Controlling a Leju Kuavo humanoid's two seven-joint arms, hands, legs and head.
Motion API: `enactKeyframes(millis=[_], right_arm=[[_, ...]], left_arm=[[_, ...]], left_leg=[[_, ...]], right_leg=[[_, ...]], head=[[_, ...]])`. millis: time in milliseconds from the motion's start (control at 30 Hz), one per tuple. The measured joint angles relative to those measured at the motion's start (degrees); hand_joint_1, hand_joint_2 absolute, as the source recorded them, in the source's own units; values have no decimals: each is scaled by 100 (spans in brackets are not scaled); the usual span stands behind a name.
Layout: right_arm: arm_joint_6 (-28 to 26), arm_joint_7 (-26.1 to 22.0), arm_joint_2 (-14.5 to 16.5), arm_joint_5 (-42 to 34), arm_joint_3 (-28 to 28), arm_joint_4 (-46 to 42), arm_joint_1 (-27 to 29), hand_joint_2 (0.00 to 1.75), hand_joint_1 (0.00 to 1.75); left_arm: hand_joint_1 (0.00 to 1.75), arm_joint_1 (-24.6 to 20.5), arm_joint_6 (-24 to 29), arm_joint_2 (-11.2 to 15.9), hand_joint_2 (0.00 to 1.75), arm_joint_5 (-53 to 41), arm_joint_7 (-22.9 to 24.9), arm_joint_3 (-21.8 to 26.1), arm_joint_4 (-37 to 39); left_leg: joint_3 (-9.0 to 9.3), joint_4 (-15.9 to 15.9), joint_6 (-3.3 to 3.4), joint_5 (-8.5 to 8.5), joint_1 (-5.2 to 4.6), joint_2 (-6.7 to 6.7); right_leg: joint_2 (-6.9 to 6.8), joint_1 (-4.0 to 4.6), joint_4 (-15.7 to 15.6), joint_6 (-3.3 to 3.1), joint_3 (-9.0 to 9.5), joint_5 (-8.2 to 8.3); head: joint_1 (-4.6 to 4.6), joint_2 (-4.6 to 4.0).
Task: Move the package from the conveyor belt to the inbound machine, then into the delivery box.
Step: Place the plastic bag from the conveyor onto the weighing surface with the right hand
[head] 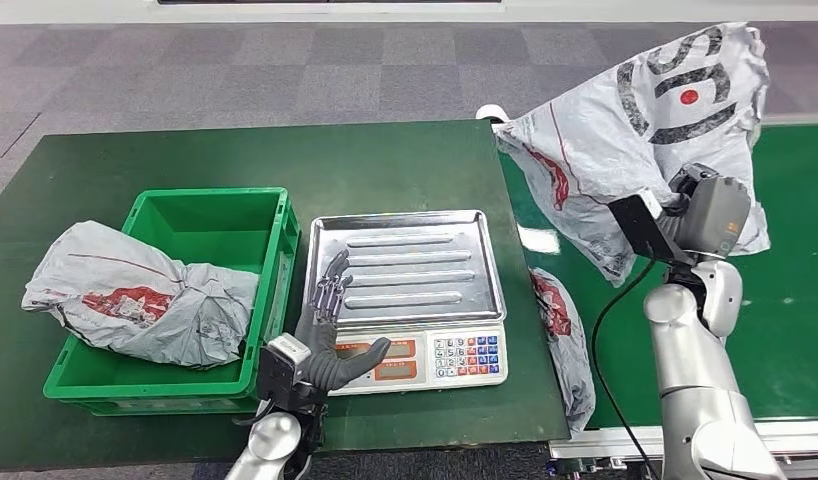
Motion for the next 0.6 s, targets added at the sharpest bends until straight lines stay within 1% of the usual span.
enactKeyframes(millis=[67, 167, 233, 300, 367, 433, 467, 500, 567, 600], right_arm=[[-79, -79, 2, -63, 10, -52, 19, 175, 175], [-461, -428, 35, -256, 64, -464, 205, 175, 175], [-617, -585, 145, -148, 103, -1143, 449, 175, 175], [-653, -683, 334, 32, 119, -1974, 700, 175, 175], [-663, -742, 519, 117, 164, -2730, 890, 175, 175], [-650, -674, 634, 143, 271, -3238, 987, 175, 175], [-565, -568, 661, 96, 362, -3382, 1001, 175, 175], [-358, -419, 675, -30, 476, -3454, 992, 175, 175], [500, -186, 680, -564, 763, -3339, 908, 175, 175], [966, -172, 682, -867, 900, -3173, 834, 175, 175]], left_arm=[[0, 4, 19, -1, 175, 4, -32, 8, -5], [0, 27, 107, -3, 175, 75, -192, 21, -63], [0, 52, 175, -6, 175, 165, -300, 35, -141], [0, 70, 308, -17, 175, 254, -373, 63, -241], [0, 74, 572, -36, 175, 304, -403, 102, -384], [0, 71, 942, -48, 175, 313, -410, 132, -568], [0, 69, 1174, -50, 175, 310, -412, 142, -678], [0, 68, 1448, -51, 175, 298, -413, 150, -803], [0, 60, 2094, -51, 175, 260, -416, 160, -1100], [0, 51, 2383, -50, 175, 241, -419, 158, -1239]], left_leg=[[0, 0, 0, 0, 0, -1], [-2, 0, 0, 0, 0, -5], [-4, -1, -2, -2, 1, -5], [-4, -2, -4, -4, 2, -4], [-4, -4, -5, -5, 4, -3], [-4, -6, -6, -4, 6, -3], [-5, -6, -6, -4, 6, -1], [-5, -7, -6, -4, 6, 5], [-2, -7, -6, -4, 6, 22], [2, -7, -6, -4, 6, 31]], right_leg=[[0, 0, 0, 0, 0, 0], [-4, 0, 1, 0, 0, -1], [-3, 1, 2, -3, -3, -3], [-1, 3, 3, -7, -7, -6], [-2, 4, 3, -10, -9, -9], [-3, 6, 4, -12, -8, -11], [-2, 7, 5, -13, -6, -12], [1, 7, 6, -13, -5, -11], [11, 6, 6, -15, -3, -8], [17, 5, 6, -16, -4, -5]], head=[[0, 0], [1, 0], [1, 0], [-1, 0], [-1, 0], [-1, 0], [1, 0], [0, 0], [1, 0], [1, 0]])
